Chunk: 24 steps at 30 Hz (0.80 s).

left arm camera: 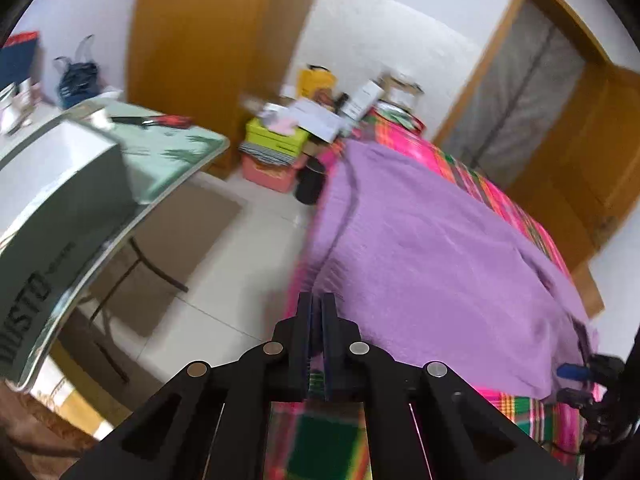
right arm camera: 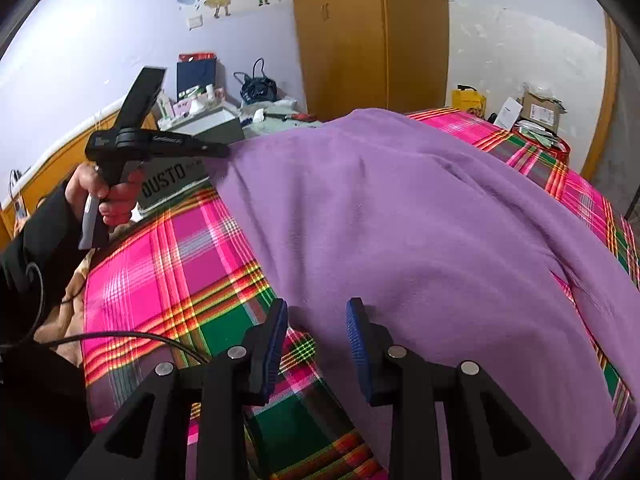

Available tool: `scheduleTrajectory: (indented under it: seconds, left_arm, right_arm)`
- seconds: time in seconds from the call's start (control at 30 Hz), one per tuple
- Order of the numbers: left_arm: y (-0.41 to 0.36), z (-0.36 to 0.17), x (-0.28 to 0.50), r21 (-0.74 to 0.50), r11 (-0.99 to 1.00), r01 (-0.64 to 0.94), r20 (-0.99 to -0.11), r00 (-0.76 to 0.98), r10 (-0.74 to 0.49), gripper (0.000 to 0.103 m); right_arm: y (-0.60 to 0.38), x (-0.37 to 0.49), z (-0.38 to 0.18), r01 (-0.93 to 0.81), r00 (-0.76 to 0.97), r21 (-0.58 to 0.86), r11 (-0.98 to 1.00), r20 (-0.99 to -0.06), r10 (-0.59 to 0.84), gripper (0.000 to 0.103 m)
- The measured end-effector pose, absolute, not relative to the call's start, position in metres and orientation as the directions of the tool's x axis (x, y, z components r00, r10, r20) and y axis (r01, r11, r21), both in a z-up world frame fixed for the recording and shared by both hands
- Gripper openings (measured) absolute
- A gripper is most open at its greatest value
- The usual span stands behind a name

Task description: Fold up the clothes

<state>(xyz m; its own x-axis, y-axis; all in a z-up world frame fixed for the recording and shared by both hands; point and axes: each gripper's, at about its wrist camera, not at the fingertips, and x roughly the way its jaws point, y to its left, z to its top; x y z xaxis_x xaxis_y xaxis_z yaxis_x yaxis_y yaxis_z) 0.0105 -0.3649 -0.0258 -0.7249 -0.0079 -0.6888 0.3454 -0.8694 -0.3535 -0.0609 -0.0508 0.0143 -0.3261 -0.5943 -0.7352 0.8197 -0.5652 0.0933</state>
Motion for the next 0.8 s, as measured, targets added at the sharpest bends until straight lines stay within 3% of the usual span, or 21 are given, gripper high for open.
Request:
scheduleTrajectory:
  seconds: [0.17, 0.3, 0.4, 0.47, 0.53, 0.63, 0.8]
  left_arm:
    - [-0.379, -0.050, 0.007, -0.379, -0.848, 0.370, -0.734, -0.679, 0.032, 0.005]
    - [-0.385, -0.044, 0.011, -0.413, -0.830, 0.375, -0.716, -0.696, 0.042, 0.009]
    - [-0.387, -0.037, 0.014, -0.427, -0.816, 0.389, -0.708, -0.705, 0.035, 0.009]
    - [-0.393, -0.024, 0.015, -0.422, -0.812, 0.403, -0.695, -0.719, 0.004, 0.014]
    - [-0.397, -0.010, 0.010, -0.420, -0.809, 0.411, -0.676, -0.736, -0.023, 0.031]
    - [-0.394, 0.006, -0.013, -0.413, -0.823, 0.391, -0.660, -0.750, -0.026, 0.048]
    - [-0.381, 0.011, -0.075, -0.374, -0.862, 0.341, -0.688, -0.726, 0.012, 0.053]
  right_arm:
    - [-0.041, -0.064, 0.012, 0.798, -0.334, 0.120, -0.590, -0.727, -0.599, 0.031]
    - [-0.033, -0.065, 0.013, 0.787, -0.339, 0.135, -0.602, -0.721, -0.605, 0.031]
    - [-0.028, -0.062, 0.013, 0.788, -0.343, 0.135, -0.601, -0.715, -0.610, 0.038]
    - [-0.025, -0.060, 0.011, 0.785, -0.344, 0.138, -0.604, -0.713, -0.611, 0.039]
    - [-0.021, -0.062, 0.009, 0.776, -0.346, 0.151, -0.612, -0.710, -0.613, 0.039]
    - [-0.017, -0.067, 0.008, 0.758, -0.351, 0.177, -0.628, -0.702, -0.620, 0.039]
    - [-0.011, -0.078, 0.011, 0.712, -0.387, 0.209, -0.671, -0.680, -0.623, 0.039]
